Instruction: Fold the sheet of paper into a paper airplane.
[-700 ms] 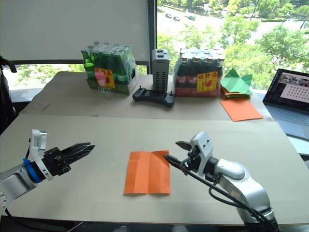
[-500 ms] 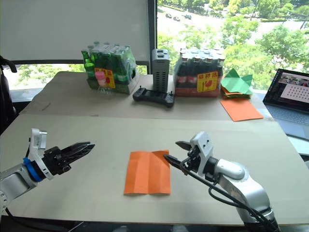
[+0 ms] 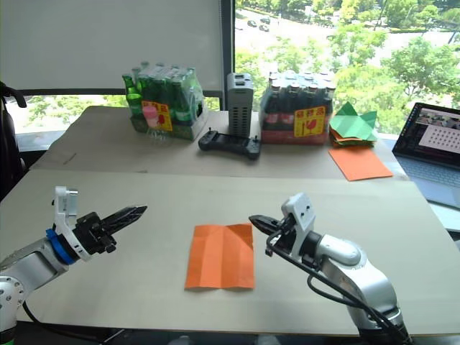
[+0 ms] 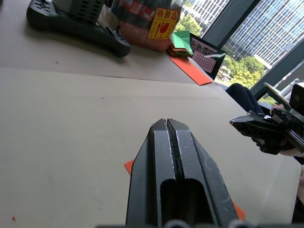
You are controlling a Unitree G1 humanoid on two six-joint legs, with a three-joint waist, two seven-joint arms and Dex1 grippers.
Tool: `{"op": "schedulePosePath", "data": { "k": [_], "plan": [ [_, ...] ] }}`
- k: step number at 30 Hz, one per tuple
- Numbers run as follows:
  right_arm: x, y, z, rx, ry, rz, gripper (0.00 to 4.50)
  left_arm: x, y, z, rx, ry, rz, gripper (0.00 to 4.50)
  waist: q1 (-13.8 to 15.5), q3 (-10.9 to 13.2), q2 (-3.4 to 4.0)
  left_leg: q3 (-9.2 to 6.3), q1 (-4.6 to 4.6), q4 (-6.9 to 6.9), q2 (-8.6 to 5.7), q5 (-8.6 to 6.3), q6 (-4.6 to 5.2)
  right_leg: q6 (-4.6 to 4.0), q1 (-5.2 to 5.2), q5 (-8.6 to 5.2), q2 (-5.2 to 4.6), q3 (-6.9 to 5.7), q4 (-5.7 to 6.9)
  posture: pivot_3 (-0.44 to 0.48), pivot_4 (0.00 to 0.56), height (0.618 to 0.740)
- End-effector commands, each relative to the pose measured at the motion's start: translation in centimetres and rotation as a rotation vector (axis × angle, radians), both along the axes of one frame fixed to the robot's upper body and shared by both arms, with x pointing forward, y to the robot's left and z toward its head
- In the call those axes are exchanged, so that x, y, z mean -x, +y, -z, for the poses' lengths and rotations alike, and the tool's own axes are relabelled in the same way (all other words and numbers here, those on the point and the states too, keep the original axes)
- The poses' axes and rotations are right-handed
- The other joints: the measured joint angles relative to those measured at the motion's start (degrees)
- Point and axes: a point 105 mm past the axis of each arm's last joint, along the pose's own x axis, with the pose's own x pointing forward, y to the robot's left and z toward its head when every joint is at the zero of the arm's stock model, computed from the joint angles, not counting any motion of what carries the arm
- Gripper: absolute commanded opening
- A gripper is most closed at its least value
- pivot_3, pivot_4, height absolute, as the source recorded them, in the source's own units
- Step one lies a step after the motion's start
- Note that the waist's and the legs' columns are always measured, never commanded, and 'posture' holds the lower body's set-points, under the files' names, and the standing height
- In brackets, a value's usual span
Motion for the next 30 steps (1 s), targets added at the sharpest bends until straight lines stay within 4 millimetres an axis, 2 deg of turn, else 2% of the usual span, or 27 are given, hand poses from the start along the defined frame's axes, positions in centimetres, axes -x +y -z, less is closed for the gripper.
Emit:
{"op": "schedulePosePath", "data": {
  "k": [1,8,17,22,30],
  "plan": [
    [-0.3,0.2,-0.7,-0.005,-0.034,0.008,0.03,-0.2,-1.7,0.0,-0.064,-0.03,0.08,0.0,0.0,0.0,0.0,0.0,0.0,0.0,0.0,0.0,0.0,0.0,0.0,0.0,0.0,0.0,0.0,0.0,0.15,0.74],
    [-1.7,0.7,-0.3,0.01,-0.046,0.054,0.03,-0.8,-4.8,2.8,-0.156,0.004,0.228,0.0,-0.1,0.0,0.02,0.01,0.01,0.0,-0.02,0.01,-0.01,0.0,0.0,0.0,0.01,0.0,0.01,0.0,0.15,0.74],
    [-2.3,0.5,-0.1,0.012,-0.06,0.118,0.03,-1.7,-6.6,6.2,-0.24,0.052,0.323,0.0,0.1,0.0,0.02,0.01,0.01,0.02,-0.03,0.01,-0.01,0.0,0.01,0.0,0.0,0.0,0.02,0.0,0.15,0.74],
    [-2.5,-0.1,0.1,0.015,-0.063,0.167,0.03,-1.5,-7.4,6.9,-0.254,0.057,0.382,0.0,0.0,0.0,0.03,0.0,0.0,0.02,-0.03,0.01,-0.01,0.0,0.0,0.0,0.01,0.0,0.02,0.0,0.15,0.74],
    [-2.4,-0.9,0.7,0.033,-0.057,0.222,0.03,-1.6,-7.6,9.2,-0.32,0.093,0.419,0.0,0.0,0.0,0.03,0.0,0.0,0.02,-0.03,0.01,-0.01,0.0,0.0,0.0,0.01,0.0,0.03,0.0,0.15,0.74]
  ]
}}
